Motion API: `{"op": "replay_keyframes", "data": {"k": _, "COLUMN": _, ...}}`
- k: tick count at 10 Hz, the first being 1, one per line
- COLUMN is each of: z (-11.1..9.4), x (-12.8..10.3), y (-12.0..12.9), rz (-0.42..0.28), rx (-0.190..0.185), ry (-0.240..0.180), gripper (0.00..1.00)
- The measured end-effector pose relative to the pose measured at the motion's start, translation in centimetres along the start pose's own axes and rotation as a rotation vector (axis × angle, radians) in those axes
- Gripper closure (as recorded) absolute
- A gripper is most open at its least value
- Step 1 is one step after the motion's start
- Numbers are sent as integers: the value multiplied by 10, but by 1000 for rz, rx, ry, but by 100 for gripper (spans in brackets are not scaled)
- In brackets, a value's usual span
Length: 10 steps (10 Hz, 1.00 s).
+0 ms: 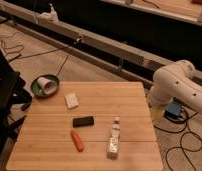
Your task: Drag the pepper across the table
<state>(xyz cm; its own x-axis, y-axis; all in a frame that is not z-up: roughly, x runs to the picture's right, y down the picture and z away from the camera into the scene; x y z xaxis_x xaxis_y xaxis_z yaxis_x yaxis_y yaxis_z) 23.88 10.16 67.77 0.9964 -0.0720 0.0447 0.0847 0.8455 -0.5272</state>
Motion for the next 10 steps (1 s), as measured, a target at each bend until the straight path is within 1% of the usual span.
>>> {"op": "replay_keyframes", "data": {"k": 1, "z": -2, "x": -24, "y": 0, "rz": -55, "rx": 0, "ry": -26, "gripper": 35}}
{"op": "replay_keyframes", "data": {"k": 3, "z": -7, "x": -78, "y": 3, "rz": -179, "rx": -6, "ry": -97, "gripper": 35}}
{"op": "replay_keyframes", "data": {"k": 5, "z": -16, "x": -131, "y": 8, "rz": -313, "rx": -8, "ry": -170, "gripper": 35}}
{"op": "replay_keyframes", "data": {"k": 6, "z": -21, "x": -153, "y": 11, "rz": -372, "rx": -6, "ry": -199, "gripper": 35}}
{"op": "replay_keyframes", "data": {"k": 7, "z": -29, "x": -186, "y": 18, "rz": -463, "rx": -4, "ry": -245, "gripper": 35}}
{"op": "replay_keyframes", "data": {"k": 9, "z": -43, "x": -241, "y": 33, "rz": -617, "rx": -8, "ry": -329, "gripper": 35}}
{"op": "replay_keyframes", "data": {"k": 10, "z": -47, "x": -264, "y": 43, "rz": -684, "rx": -20, "ry": -374, "gripper": 35}}
